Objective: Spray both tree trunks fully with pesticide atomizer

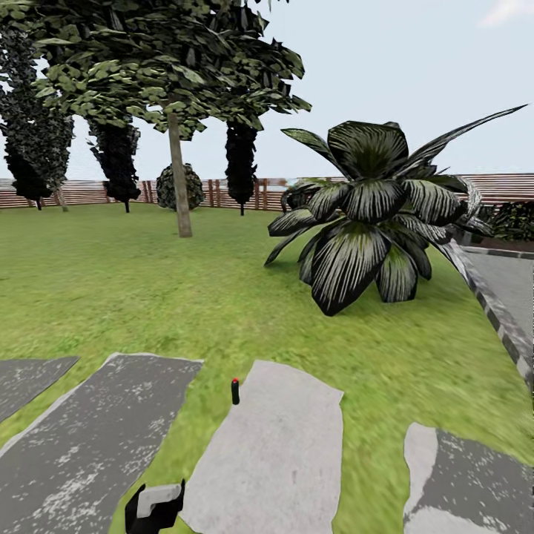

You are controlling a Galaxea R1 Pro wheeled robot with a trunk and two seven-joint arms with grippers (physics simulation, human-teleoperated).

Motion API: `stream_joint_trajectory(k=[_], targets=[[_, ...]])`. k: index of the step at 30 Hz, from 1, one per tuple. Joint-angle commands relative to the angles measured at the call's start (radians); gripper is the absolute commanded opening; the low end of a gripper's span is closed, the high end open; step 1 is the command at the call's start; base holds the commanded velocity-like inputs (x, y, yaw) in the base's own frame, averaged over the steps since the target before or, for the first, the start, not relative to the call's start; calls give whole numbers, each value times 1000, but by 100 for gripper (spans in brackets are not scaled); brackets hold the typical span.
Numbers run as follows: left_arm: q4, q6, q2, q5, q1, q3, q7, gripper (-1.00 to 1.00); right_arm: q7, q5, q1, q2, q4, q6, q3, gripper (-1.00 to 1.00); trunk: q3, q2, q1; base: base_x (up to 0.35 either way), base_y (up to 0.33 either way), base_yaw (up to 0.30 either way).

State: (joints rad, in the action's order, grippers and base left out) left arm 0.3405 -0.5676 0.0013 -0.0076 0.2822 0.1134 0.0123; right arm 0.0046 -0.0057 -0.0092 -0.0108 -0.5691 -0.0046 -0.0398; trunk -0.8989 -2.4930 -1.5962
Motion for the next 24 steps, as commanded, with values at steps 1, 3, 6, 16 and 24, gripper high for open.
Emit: stream_joint_trajectory(k=[1, 3, 6, 16, 24], targets=[[0, 0, 0, 0, 0, 0, 0, 100, 0, 0, 0, 0, 0, 0, 0, 100, 0, 0, 0, 87, -331, 0], [0, 0, -1, 0, 0, 0, 0, 100, 0, 0, 0, 0, 0, 0, 0, 100, 0, 0, 0, 87, -331, 0], [0, 0, 0, 0, 0, 0, 0, 100, 0, 0, 0, 0, 0, 0, 0, 100, 0, 0, 0, 87, -331, 49], [0, -1, 0, 1, 0, 0, 0, 100, 0, 0, 0, 0, 0, 0, 0, 100, 0, 0, 0, 81, -331, 254], [0, -2, 0, 1, 0, 1, 0, 100, 0, 0, 0, 0, 0, 0, 0, 100, 0, 0, 0, 10, -331, 284]])
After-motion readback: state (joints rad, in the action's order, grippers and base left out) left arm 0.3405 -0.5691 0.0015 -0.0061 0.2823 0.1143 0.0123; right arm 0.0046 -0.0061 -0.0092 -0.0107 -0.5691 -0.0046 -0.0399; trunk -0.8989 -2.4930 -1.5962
